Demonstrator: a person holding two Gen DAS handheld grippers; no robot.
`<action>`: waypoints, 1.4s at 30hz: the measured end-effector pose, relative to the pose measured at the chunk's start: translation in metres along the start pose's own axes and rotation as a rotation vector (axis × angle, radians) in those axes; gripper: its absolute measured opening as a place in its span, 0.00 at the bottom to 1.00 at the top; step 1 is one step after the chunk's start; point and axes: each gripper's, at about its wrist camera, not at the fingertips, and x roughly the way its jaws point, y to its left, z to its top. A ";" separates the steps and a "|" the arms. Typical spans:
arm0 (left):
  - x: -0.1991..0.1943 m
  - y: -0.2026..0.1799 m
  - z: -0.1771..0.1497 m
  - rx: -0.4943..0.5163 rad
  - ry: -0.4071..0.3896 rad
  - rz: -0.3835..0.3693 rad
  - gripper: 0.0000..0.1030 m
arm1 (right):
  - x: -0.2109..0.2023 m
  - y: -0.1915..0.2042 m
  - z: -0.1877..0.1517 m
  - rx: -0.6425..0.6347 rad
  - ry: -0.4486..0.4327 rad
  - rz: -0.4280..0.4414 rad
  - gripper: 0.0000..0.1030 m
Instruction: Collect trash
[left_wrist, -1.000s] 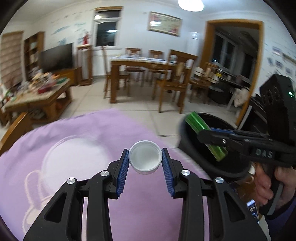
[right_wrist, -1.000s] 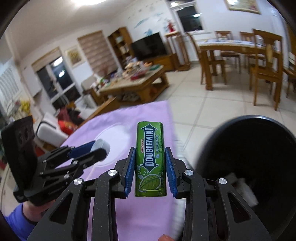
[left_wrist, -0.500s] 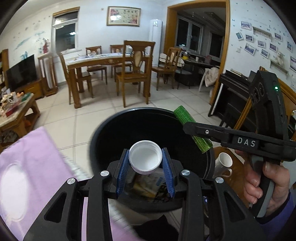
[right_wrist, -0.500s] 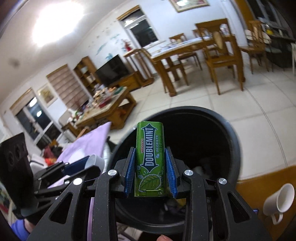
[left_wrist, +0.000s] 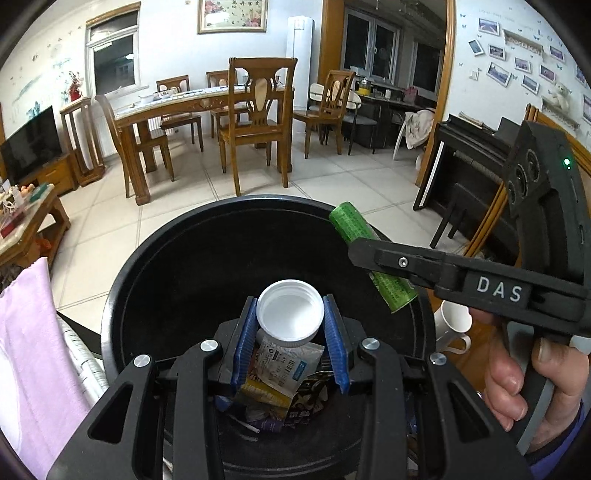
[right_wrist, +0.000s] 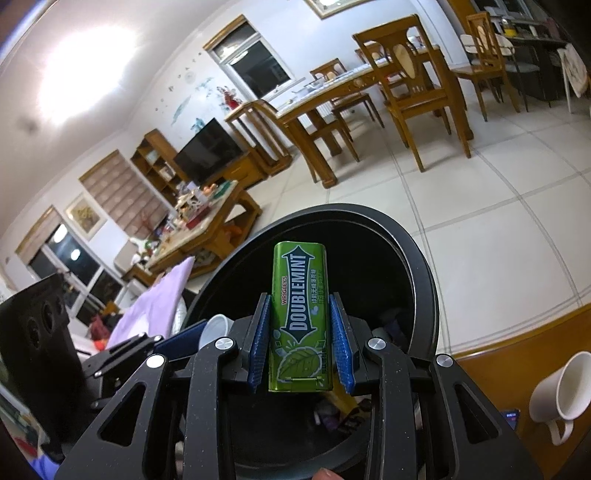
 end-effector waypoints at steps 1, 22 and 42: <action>0.000 -0.002 -0.002 -0.001 0.002 0.001 0.34 | 0.001 0.002 -0.001 0.002 0.001 0.000 0.31; -0.006 -0.004 0.001 0.005 0.003 0.037 0.82 | 0.009 0.028 -0.005 -0.015 -0.003 -0.023 0.43; -0.148 0.109 -0.076 -0.208 -0.061 0.248 0.95 | 0.032 0.204 -0.029 -0.201 0.052 0.143 0.95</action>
